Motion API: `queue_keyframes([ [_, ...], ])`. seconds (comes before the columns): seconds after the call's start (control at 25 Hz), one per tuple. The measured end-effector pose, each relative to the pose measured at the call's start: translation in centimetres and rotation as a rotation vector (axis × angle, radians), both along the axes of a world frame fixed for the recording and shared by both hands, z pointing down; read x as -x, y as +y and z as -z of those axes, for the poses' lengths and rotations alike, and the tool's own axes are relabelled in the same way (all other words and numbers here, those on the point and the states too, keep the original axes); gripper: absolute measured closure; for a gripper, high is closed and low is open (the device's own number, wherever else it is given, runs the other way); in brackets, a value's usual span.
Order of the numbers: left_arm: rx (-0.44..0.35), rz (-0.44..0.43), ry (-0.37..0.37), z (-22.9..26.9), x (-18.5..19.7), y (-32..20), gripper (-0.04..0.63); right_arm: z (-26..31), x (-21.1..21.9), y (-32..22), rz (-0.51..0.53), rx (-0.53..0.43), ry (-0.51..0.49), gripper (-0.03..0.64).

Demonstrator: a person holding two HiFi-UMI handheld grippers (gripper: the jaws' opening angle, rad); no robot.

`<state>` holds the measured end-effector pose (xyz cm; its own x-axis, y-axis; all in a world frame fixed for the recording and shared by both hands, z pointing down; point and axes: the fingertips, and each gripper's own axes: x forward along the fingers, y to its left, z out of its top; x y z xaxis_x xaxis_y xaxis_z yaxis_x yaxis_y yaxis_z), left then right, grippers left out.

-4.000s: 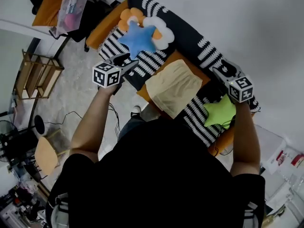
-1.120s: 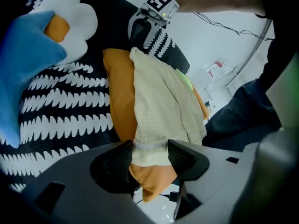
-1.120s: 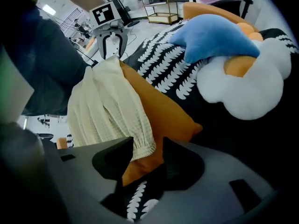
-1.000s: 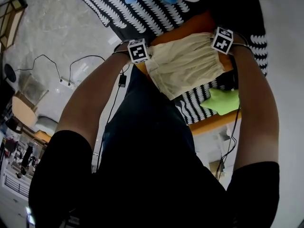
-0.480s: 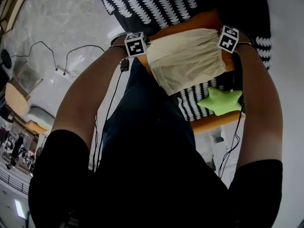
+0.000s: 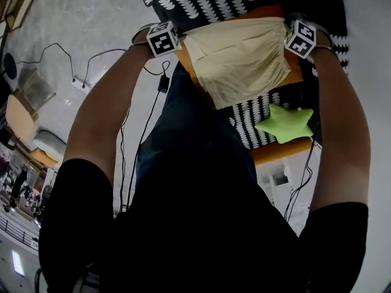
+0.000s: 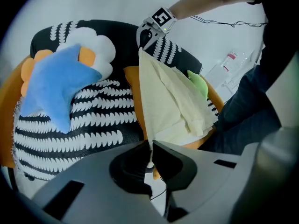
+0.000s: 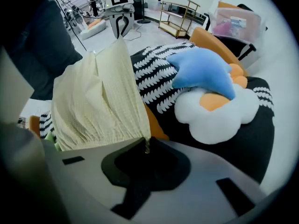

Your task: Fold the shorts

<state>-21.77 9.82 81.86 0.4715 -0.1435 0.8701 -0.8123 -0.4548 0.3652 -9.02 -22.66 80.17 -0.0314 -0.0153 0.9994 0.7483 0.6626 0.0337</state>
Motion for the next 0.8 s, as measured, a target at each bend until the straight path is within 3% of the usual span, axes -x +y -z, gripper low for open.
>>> queue_keyframes([
  [0.4,-0.115,0.081,-0.053,6.3,-5.8,2.1,0.568,4.2,-5.2,1.6,0.004,-0.014,-0.122,0.588],
  [0.6,-0.131,0.119,-0.025,8.2,-10.4,3.0,0.569,5.2,-8.5,2.2,0.012,-0.013,-0.143,0.586],
  [0.8,-0.121,0.101,0.032,8.9,-16.8,4.9,0.569,4.6,-13.4,3.7,0.019,-0.012,-0.133,0.586],
])
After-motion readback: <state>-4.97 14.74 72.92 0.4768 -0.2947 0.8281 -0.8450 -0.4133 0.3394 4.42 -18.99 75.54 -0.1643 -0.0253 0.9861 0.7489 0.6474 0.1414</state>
